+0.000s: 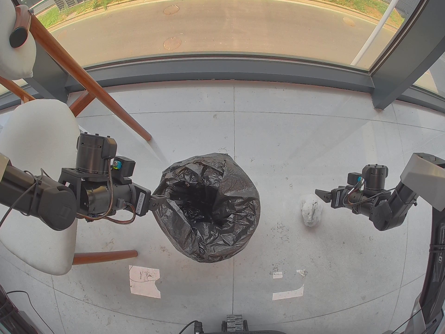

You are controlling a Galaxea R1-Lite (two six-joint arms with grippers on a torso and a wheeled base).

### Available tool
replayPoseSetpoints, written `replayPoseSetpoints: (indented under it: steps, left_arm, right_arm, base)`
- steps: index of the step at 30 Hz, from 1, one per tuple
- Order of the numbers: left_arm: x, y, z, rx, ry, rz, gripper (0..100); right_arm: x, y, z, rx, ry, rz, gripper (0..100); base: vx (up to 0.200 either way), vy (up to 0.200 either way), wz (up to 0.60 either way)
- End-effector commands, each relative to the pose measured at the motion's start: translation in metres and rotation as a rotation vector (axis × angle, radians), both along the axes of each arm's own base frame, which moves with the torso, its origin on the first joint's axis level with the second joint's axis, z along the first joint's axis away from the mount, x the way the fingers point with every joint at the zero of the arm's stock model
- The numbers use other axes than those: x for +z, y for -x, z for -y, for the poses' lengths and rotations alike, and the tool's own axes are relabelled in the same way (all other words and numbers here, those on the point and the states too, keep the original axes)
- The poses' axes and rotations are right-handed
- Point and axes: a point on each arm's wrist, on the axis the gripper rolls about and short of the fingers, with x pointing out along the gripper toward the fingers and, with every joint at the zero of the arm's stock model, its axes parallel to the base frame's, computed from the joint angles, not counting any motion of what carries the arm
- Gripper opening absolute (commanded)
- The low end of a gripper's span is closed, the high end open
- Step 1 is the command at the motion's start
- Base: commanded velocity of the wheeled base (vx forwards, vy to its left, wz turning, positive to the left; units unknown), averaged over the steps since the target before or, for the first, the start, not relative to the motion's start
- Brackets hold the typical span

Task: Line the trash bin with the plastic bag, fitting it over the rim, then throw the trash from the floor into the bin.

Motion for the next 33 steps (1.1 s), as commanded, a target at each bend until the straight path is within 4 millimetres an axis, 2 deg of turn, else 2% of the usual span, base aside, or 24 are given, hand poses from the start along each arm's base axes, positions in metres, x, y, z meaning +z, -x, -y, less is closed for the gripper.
replayPoseSetpoints:
  steps: [1, 11, 19, 32, 33]
  left_arm:
    - [-0.003, -0.002, 0.0, 0.003, -0.002, -0.008, 100]
    - [-0.004, -0.001, 0.0, 0.001, -0.001, -0.012, 100]
    - [-0.006, -0.003, 0.001, 0.0, -0.001, -0.017, 100]
    - [-0.008, -0.004, 0.001, 0.0, -0.003, -0.021, 100]
    - [-0.008, -0.004, 0.001, 0.0, -0.003, -0.021, 100]
  right_arm:
    - [-0.026, -0.006, -0.004, -0.001, 0.01, -0.045, 100]
    - [-0.054, -0.02, -0.008, 0.013, 0.063, -0.054, 100]
    - [-0.063, -0.034, -0.024, 0.021, 0.093, -0.025, 100]
    - [-0.08, -0.045, -0.025, 0.013, 0.144, -0.012, 100]
    - [-0.08, -0.045, -0.025, 0.014, 0.143, -0.014, 0]
  base:
    - [0.0, 0.0, 0.0]
    - [0.0, 0.0, 0.0]
    - [0.0, 0.0, 0.0]
    - [0.0, 0.0, 0.0]
    - [0.0, 0.0, 0.0]
